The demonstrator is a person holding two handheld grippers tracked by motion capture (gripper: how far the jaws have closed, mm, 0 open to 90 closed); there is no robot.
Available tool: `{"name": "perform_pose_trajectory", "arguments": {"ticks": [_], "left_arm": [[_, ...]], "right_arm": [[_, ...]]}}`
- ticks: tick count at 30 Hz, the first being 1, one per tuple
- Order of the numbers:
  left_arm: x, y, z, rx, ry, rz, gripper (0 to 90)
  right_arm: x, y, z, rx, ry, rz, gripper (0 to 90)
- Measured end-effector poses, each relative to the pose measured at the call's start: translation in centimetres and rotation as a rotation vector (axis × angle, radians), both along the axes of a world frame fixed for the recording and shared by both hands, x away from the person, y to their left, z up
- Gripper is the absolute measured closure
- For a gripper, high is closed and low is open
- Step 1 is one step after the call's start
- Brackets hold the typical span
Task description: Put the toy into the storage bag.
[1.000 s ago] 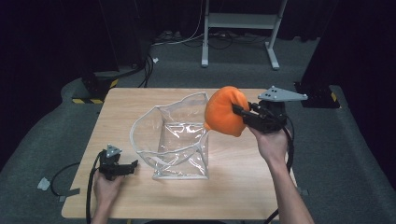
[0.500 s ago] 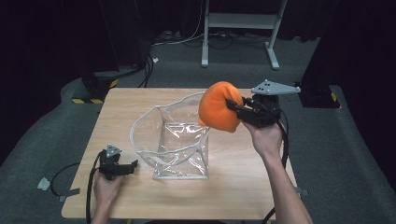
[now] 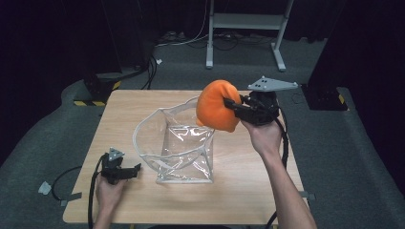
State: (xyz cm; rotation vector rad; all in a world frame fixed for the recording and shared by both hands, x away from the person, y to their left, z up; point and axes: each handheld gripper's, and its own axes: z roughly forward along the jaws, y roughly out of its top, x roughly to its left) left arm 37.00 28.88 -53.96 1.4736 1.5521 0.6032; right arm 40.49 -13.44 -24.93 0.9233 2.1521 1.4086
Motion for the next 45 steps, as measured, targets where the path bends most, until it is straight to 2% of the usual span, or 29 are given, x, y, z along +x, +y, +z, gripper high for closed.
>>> {"name": "perform_pose_trajectory", "arguments": {"ticks": [20,45], "left_arm": [[0.0,0.0,0.0,-0.002,0.001,0.001,6.8],[0.0,0.0,0.0,-0.001,0.003,0.0,6.8]], "right_arm": [[1.1,3.0,0.4,-0.015,-0.001,0.035,68.4],[2.7,6.2,-1.0,-0.033,0.02,0.054,67.7]]}}
